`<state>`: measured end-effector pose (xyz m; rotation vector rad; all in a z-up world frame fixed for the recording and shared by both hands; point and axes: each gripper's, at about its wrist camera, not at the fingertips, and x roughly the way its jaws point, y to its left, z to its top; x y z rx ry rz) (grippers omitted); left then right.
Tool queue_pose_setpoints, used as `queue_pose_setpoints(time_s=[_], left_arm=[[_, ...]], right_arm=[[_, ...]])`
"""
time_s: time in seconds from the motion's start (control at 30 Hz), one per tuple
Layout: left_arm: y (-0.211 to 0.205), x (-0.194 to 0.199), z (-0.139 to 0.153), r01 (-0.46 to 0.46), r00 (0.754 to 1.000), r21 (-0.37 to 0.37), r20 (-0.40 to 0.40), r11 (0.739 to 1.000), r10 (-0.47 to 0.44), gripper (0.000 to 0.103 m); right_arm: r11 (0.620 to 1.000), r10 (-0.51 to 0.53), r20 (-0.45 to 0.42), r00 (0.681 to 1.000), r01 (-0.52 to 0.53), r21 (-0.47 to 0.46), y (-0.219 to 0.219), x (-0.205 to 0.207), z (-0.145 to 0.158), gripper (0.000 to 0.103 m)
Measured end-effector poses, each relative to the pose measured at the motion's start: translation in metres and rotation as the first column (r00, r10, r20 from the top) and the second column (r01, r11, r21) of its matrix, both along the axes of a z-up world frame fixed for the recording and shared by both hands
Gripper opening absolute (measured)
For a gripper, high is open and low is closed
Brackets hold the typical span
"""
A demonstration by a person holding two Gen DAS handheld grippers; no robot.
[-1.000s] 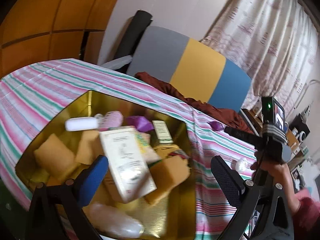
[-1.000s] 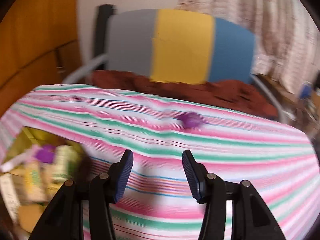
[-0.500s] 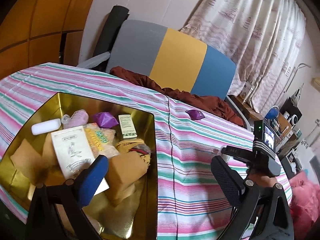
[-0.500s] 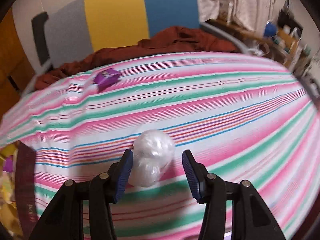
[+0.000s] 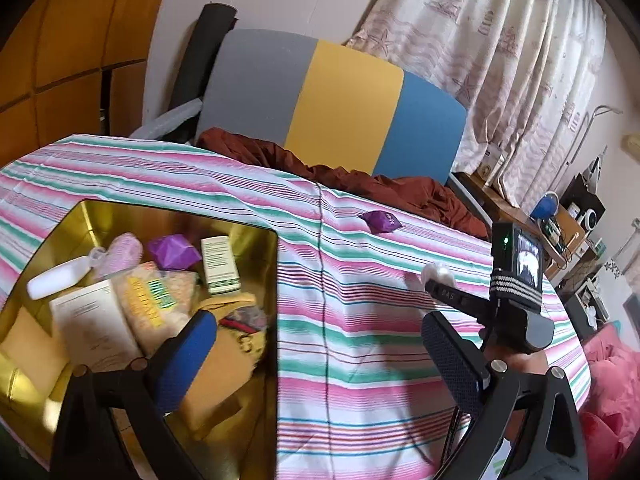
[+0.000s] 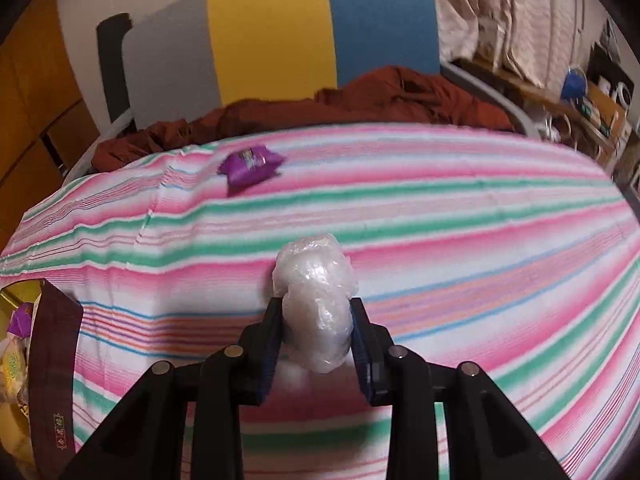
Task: Organize objects
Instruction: 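Move the right tool back and grasp the plastic-wrapped ball, then grasp the last purple snack packet with the left tool while the right tool holds the ball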
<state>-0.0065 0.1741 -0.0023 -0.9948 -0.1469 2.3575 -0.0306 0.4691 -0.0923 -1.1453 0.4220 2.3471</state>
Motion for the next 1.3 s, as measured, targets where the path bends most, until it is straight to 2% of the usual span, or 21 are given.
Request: queue_pose_setpoints(time_s=[0.1,0.33,0.57,0.7,0.77,0.93,1.0,1.1,1.2,1.3], left_arm=[[0.015,-0.008,0.003,0.018,1.000,-0.007,0.001,1.000,-0.018,0.103],[0.051,-0.036,0.009,0.034,0.999,-0.032,-0.003,0.999,-0.034,0.103],[0.099,-0.079,0.005,0.049,0.999,-0.112,-0.002,0.993,-0.050,0.103],[0.139,-0.108,-0.005,0.101,0.995,-0.152,0.003,0.983,-0.102,0.103],[0.159,-0.121,-0.011,0.125,0.992,-0.177,0.009,0.976,-0.125,0.103],[0.210,-0.154,-0.036,0.168,0.985,-0.257,0.013,0.952,-0.171,0.103],[0.228,-0.169,-0.050,0.170,0.985,-0.284,0.042,0.944,-0.164,0.103],[0.244,-0.185,-0.063,0.171,0.985,-0.256,0.078,0.951,-0.156,0.103],[0.255,-0.198,-0.065,0.158,0.982,-0.175,0.128,0.972,-0.136,0.103],[0.271,-0.207,-0.072,0.141,0.976,-0.158,0.188,0.977,-0.111,0.103]], right_arm=[[0.999,0.016,-0.021,1.000,-0.016,0.031,0.003,-0.003,0.007,0.032],[1.000,-0.012,-0.086,0.996,0.014,0.016,0.016,-0.012,0.012,0.032],[0.995,-0.072,-0.116,0.991,0.064,-0.074,0.016,-0.007,-0.003,0.032],[0.999,-0.045,-0.058,0.997,0.046,0.001,0.011,-0.005,-0.019,0.032],[0.995,-0.089,-0.070,0.994,0.085,-0.058,0.024,0.003,-0.023,0.032],[0.993,-0.119,-0.069,0.991,0.117,-0.034,0.039,0.010,-0.022,0.032],[0.990,-0.136,-0.077,0.988,0.133,-0.041,0.041,0.014,-0.023,0.032],[0.991,-0.132,-0.069,0.989,0.131,-0.022,0.039,0.012,-0.024,0.032],[0.993,-0.116,-0.052,0.992,0.117,0.009,0.033,0.008,-0.024,0.032],[0.993,-0.110,-0.032,0.993,0.111,0.038,0.029,0.004,-0.024,0.032]])
